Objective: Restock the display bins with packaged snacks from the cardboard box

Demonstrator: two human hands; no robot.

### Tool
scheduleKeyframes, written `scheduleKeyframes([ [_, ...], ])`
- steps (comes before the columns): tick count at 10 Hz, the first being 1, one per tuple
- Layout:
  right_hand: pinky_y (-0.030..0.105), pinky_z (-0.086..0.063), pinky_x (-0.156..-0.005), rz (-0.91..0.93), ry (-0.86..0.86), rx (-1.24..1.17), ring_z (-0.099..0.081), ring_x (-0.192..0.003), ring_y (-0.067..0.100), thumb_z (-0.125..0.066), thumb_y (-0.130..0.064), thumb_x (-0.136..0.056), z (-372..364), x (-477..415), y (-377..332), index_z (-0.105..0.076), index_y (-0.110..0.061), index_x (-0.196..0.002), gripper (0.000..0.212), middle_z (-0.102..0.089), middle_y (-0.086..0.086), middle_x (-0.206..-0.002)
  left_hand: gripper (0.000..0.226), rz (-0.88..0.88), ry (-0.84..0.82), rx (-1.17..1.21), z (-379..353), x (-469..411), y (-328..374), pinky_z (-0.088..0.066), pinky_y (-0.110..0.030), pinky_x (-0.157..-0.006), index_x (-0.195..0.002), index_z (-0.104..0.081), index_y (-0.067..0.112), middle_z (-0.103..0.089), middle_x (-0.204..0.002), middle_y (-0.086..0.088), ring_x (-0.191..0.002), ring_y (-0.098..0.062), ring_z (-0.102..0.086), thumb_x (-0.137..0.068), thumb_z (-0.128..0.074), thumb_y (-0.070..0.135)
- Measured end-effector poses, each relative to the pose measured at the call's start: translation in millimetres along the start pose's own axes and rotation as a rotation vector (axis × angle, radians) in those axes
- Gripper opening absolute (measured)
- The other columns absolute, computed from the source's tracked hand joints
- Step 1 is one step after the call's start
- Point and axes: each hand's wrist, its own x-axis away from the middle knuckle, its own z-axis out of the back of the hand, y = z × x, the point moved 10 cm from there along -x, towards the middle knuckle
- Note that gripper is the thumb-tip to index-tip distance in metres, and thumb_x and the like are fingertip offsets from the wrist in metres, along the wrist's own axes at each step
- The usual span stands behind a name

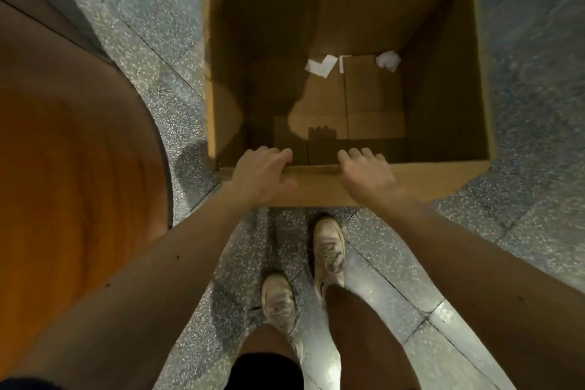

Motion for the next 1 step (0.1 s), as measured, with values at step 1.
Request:
scheduleKeyframes([
  [1, 0.046, -0.05, -0.095, 0.02, -0.033, -0.019, -0.054, -0.119, 0.034, -0.054, -0.002, -0.094, 42.3, 46.8, -17.7, -0.041, -0.013, -0.136, 0.045, -0.056, 0.014, -0.127, 0.042, 0.096, 0.129, 0.229, 56.7, 60.3, -0.7, -0.045, -0.037, -0.088, -0.122, -0.057, 0.022, -0.063, -0.116, 0.002, -0.107, -0.022, -0.059, -0.093, -0.06, 0.052],
])
